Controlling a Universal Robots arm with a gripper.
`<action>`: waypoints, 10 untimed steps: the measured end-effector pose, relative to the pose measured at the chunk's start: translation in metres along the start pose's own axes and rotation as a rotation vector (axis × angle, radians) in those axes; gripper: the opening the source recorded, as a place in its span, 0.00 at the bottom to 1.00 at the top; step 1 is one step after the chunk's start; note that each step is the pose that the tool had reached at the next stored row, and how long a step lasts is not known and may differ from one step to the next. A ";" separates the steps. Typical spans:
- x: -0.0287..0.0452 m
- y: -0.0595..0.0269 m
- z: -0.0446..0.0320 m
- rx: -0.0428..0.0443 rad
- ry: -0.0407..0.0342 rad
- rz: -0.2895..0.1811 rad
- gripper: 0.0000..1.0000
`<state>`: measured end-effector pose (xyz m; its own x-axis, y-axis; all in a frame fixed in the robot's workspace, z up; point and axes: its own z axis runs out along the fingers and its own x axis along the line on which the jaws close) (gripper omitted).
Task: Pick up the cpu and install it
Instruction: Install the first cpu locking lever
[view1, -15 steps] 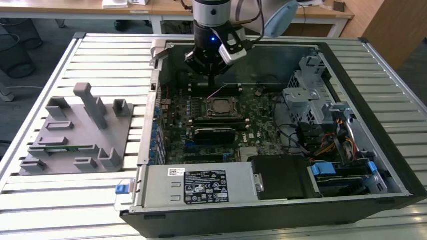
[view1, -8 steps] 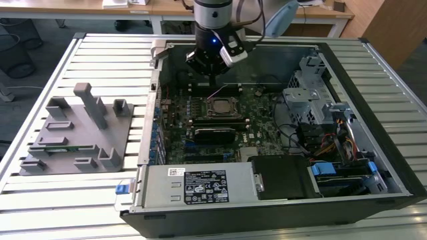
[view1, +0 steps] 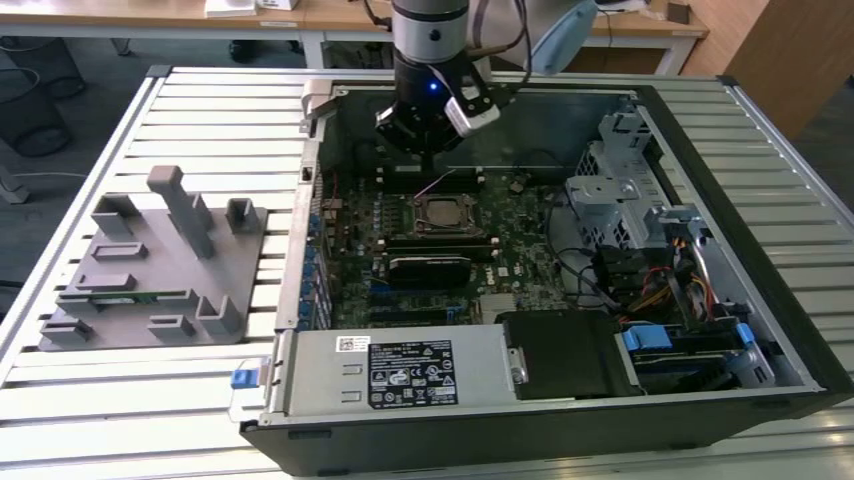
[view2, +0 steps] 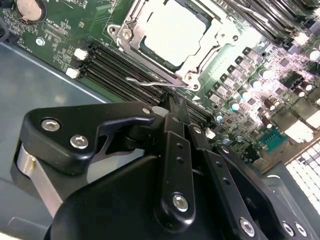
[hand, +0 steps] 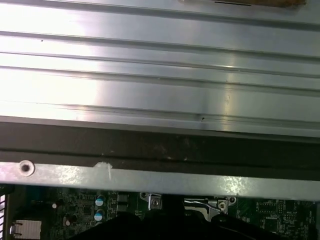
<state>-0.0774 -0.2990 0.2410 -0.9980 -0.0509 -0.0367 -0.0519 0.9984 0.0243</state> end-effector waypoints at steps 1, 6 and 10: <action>-0.0006 -0.0001 0.0006 0.0004 0.0001 0.000 0.11; -0.0062 -0.0004 0.0024 0.0004 0.0000 0.000 0.11; -0.0090 -0.0004 0.0041 0.0004 0.0001 0.000 0.11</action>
<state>-0.0682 -0.2988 0.2372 -0.9980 -0.0510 -0.0366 -0.0519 0.9984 0.0239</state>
